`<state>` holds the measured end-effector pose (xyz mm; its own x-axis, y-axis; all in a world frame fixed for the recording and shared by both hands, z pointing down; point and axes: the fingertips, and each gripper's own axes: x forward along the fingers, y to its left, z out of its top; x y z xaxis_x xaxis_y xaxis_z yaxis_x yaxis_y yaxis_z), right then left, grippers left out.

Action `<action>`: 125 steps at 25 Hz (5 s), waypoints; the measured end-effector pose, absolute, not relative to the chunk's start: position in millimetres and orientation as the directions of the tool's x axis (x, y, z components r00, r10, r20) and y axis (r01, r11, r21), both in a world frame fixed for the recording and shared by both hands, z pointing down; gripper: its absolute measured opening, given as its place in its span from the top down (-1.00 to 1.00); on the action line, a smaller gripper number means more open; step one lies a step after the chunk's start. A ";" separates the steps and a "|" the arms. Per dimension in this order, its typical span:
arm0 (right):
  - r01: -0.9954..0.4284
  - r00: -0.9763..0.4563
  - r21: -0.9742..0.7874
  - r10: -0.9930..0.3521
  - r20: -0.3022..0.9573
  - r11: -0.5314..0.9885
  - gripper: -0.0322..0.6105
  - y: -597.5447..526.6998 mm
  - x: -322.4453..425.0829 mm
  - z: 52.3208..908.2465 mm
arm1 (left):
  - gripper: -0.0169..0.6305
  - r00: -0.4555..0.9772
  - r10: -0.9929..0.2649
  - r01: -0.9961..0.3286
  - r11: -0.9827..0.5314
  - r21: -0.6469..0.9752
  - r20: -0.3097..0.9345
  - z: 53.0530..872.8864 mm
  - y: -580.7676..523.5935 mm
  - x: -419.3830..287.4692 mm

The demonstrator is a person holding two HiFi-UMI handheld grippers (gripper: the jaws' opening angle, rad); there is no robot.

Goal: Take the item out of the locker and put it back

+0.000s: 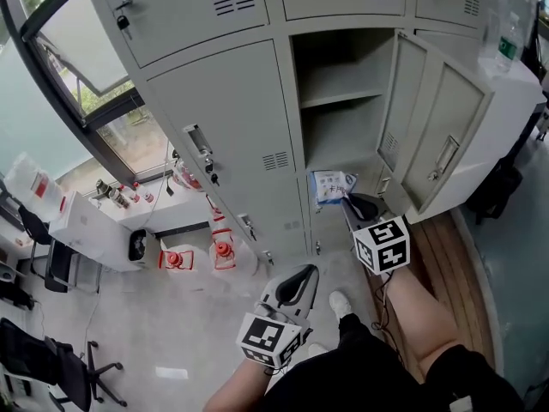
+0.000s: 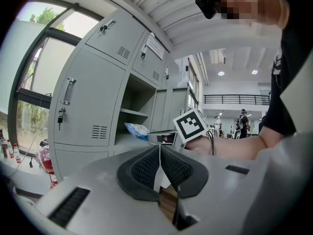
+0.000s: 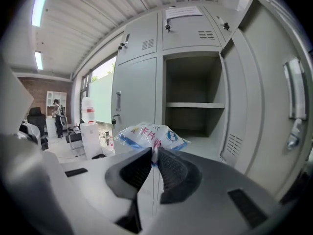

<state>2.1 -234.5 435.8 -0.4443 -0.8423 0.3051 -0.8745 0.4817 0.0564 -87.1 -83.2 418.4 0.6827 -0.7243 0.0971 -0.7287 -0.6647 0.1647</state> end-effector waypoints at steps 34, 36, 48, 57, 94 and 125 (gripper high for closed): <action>-0.798 -0.575 0.021 -0.771 0.275 0.603 0.60 -72.5 108.8 421.1 | 0.88 0.661 -0.740 -0.749 -0.640 0.168 0.124 417.1 -4.9 51.5; -0.793 -0.582 0.017 -0.766 0.273 0.608 0.60 -68.6 115.3 420.0 | 0.88 0.657 -0.743 -0.753 -0.637 0.166 0.127 416.7 -1.2 59.2; -0.770 -0.609 0.013 -0.742 0.280 0.638 0.60 -56.7 132.6 427.1 | 0.88 0.636 -0.761 -0.770 -0.614 0.171 0.130 424.7 10.8 81.2; -0.760 -0.619 0.022 -0.735 0.275 0.649 0.60 -50.7 122.0 423.0 | 0.88 0.625 -0.771 -0.778 -0.604 0.174 0.119 421.0 16.7 73.6; -0.808 -0.556 0.065 -0.795 0.244 0.585 0.60 -120.8 -19.3 405.7 | 0.88 0.680 -0.731 -0.730 -0.666 0.152 0.061 406.1 -35.5 -69.5; -0.856 -0.479 0.048 -0.824 0.303 0.515 0.60 -335.8 39.2 436.4 | 0.88 0.691 -0.715 -0.721 -0.675 0.153 0.103 421.8 -199.7 -20.7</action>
